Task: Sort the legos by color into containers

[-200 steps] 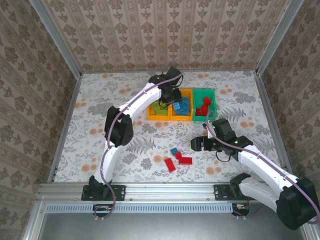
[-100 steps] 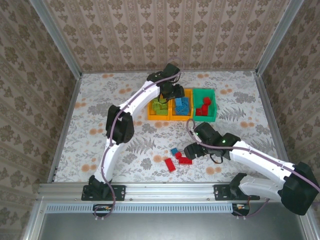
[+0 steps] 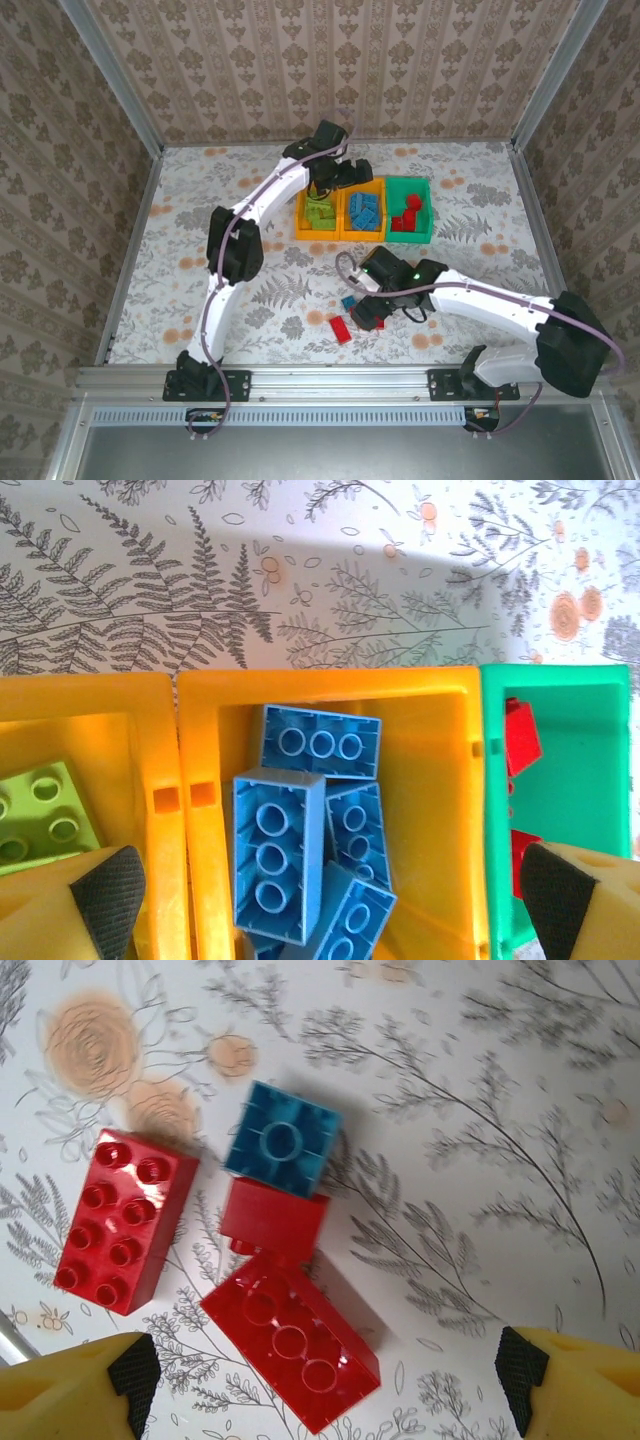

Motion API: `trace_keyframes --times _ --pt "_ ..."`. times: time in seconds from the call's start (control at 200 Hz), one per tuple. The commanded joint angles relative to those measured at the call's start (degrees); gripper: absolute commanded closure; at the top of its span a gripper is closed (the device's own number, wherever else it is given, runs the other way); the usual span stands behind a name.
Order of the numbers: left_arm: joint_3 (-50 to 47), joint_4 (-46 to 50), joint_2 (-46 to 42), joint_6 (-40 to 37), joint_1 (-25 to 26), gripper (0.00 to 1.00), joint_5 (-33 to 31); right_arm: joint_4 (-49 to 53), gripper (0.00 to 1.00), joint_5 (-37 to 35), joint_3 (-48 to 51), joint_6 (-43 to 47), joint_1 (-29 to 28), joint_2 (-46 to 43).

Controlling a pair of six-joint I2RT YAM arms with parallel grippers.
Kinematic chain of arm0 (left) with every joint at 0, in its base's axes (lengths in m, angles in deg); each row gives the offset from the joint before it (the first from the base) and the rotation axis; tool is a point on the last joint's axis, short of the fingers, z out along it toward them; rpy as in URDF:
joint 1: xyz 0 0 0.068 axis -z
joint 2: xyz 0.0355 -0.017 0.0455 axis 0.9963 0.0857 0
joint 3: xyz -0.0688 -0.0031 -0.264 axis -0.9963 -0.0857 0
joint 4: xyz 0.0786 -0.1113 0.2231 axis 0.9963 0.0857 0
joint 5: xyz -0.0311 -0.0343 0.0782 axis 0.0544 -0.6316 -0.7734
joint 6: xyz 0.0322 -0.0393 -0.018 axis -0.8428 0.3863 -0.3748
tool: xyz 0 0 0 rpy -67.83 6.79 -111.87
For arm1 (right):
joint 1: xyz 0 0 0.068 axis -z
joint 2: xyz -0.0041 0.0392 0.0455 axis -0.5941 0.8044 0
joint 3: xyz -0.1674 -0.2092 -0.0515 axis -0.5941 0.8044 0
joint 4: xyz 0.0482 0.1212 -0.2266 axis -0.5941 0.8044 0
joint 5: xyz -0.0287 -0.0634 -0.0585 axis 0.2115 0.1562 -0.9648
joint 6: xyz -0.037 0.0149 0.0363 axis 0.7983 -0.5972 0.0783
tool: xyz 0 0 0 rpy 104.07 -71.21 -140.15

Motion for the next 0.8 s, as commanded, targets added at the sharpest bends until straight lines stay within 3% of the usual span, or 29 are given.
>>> trace_keyframes --times 0.0,0.175,0.52,0.795 --pt "-3.19 -2.42 -7.38 -1.84 -0.81 0.0 2.73 4.04 0.1 -0.94 -1.73 10.21 -1.18 3.08" --pt "-12.59 -5.58 -13.94 -1.65 -4.57 0.0 4.56 4.53 0.1 -1.24 -0.72 14.23 -1.67 3.9" --pt "-26.67 -10.26 -24.58 -0.9 -8.27 0.0 4.43 5.51 0.17 -2.82 -1.45 19.5 -4.44 14.32" --pt "-35.94 -12.68 -30.73 -0.32 -10.93 0.0 3.56 3.39 0.45 -3.71 -0.45 20.86 -4.12 14.11"
